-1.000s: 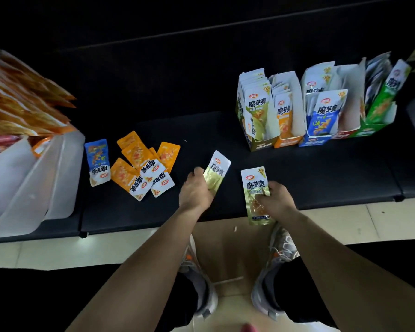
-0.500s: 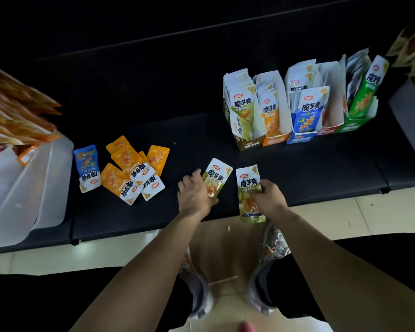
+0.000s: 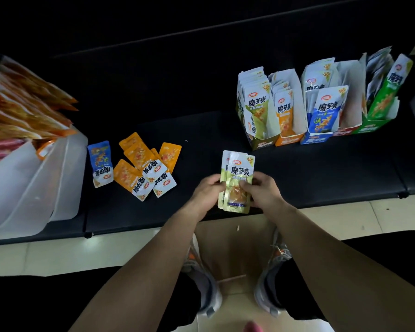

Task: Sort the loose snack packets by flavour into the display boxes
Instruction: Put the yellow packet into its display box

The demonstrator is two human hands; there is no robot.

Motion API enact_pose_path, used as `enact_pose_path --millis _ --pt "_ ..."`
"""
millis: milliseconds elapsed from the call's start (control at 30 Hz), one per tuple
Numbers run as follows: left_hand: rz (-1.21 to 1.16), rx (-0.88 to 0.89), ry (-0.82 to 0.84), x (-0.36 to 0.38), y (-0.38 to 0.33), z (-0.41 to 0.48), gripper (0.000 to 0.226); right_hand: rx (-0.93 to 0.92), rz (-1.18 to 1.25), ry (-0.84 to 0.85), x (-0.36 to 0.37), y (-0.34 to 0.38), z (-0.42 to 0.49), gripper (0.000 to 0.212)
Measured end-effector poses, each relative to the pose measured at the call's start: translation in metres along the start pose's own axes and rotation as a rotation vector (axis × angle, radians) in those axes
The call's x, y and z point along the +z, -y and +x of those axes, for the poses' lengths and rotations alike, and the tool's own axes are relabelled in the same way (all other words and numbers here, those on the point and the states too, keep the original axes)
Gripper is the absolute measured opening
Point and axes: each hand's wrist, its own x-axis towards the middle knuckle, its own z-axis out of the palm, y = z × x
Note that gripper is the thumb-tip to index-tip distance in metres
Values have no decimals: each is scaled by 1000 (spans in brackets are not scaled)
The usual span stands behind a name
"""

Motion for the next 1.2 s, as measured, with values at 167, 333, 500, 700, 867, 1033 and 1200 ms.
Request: enact_pose_path --millis 167,333,500,700,867,1033,1200 --pt "197 -37 -64 -17 -1 -5 28 12 -118 46 10 3 3 13" --pt "806 71 -648 -91 26 -2 42 -11 -364 124 31 4 -2 22" --pt "1097 50 -559 -118 60 -14 64 -39 -419 147 52 6 -5 20" --pt "997 -83 -652 -135 68 -24 64 -36 -448 133 55 11 -5 21" --pt "837 249 -553 -83 21 -19 40 -63 -340 116 39 22 -9 18" --pt "127 158 -11 -15 -37 -14 42 -173 -129 23 -3 46 -14 26" --pt "101 198 40 11 -61 -1 37 -262 -124 42 -36 56 -12 23"
